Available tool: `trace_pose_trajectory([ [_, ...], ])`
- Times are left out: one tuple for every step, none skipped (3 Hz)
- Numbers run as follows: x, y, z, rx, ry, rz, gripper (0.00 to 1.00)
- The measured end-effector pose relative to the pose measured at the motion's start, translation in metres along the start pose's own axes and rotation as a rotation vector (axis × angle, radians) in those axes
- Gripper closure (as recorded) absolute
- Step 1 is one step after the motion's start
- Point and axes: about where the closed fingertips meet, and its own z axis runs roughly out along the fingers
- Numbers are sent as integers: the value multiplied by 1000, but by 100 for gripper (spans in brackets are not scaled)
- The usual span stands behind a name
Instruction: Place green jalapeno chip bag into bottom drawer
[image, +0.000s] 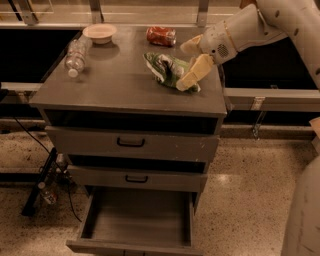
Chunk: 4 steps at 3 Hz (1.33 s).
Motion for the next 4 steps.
trace_pose_trajectory([
  [0, 0, 1, -1, 0, 1, 0],
  [2, -18, 12, -9, -47, 35, 0],
  [-17, -81, 42, -20, -134, 53, 0],
  [-17, -80, 46, -27, -138, 45, 0],
])
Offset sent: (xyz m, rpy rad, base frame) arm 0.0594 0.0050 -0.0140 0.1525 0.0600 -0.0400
